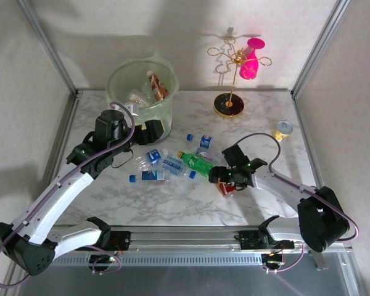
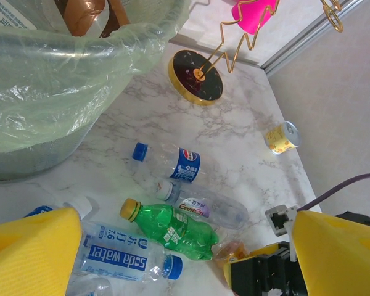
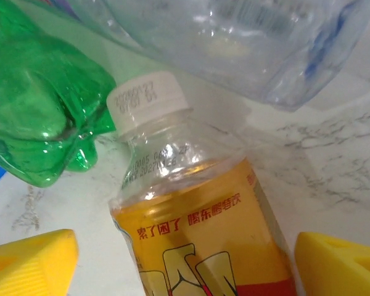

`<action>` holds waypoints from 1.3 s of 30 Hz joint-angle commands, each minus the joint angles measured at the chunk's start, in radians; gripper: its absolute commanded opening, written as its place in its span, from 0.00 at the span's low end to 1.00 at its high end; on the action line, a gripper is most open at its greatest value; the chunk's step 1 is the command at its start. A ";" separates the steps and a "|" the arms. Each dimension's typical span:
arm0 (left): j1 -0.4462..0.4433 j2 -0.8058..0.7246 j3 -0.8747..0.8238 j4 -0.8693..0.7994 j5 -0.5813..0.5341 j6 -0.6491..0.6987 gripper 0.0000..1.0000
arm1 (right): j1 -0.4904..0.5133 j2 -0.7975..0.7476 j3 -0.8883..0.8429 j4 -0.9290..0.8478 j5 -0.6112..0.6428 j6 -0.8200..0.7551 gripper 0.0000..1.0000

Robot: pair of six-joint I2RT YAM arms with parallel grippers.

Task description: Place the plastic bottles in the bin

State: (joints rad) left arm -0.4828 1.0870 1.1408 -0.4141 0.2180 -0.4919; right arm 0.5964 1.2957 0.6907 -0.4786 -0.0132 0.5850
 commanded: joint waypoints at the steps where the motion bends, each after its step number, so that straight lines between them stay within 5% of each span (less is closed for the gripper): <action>1: -0.005 0.004 0.004 0.021 0.019 0.020 0.88 | 0.022 0.029 -0.028 -0.015 0.086 0.057 0.80; 10: -0.005 -0.001 -0.002 0.015 0.017 0.016 0.88 | 0.086 0.052 -0.016 -0.038 0.165 0.088 0.52; 19: -0.008 -0.007 0.011 0.033 0.039 -0.021 0.88 | 0.161 -0.110 0.055 -0.095 0.154 0.096 0.51; 29: -0.038 -0.019 -0.002 0.156 0.147 -0.122 0.88 | 0.217 -0.377 0.124 0.073 0.025 -0.054 0.51; 39: -0.201 0.050 -0.017 0.334 0.216 -0.120 0.76 | 0.275 -0.406 0.168 0.254 -0.132 -0.117 0.51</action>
State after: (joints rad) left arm -0.6514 1.1088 1.1088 -0.1513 0.4019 -0.6281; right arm 0.8429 0.9092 0.8165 -0.3138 -0.0872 0.5064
